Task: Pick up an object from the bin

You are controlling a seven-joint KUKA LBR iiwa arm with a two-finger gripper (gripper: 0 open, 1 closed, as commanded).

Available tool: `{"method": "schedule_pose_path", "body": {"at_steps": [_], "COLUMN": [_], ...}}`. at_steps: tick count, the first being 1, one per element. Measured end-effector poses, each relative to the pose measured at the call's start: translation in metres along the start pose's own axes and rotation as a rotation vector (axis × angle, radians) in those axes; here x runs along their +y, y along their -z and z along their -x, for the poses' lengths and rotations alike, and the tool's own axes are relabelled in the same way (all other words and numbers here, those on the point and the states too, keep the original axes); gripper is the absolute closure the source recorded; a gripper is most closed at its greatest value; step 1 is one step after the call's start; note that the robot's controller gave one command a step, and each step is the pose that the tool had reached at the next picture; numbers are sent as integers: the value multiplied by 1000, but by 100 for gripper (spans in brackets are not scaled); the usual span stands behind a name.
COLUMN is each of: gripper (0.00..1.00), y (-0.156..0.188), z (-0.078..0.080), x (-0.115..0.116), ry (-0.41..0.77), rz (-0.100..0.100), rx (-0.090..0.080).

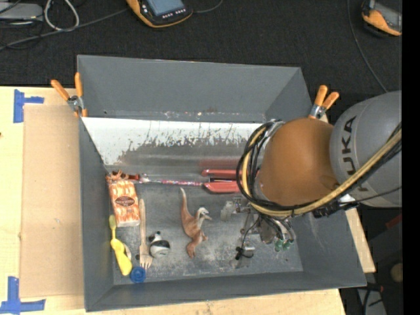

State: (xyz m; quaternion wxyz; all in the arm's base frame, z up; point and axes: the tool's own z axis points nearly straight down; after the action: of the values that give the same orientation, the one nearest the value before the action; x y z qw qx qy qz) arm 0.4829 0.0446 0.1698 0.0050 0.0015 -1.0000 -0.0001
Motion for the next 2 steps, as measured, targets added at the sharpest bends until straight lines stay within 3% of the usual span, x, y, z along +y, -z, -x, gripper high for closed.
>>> {"method": "schedule_pose_path", "body": {"at_steps": [1,2], "gripper": [0,0], "y": [3,-66], "z": [2,43], "x": [0,36], "ry": [-2,432], "rz": [0,-1], "rx": [-7,-13]}}
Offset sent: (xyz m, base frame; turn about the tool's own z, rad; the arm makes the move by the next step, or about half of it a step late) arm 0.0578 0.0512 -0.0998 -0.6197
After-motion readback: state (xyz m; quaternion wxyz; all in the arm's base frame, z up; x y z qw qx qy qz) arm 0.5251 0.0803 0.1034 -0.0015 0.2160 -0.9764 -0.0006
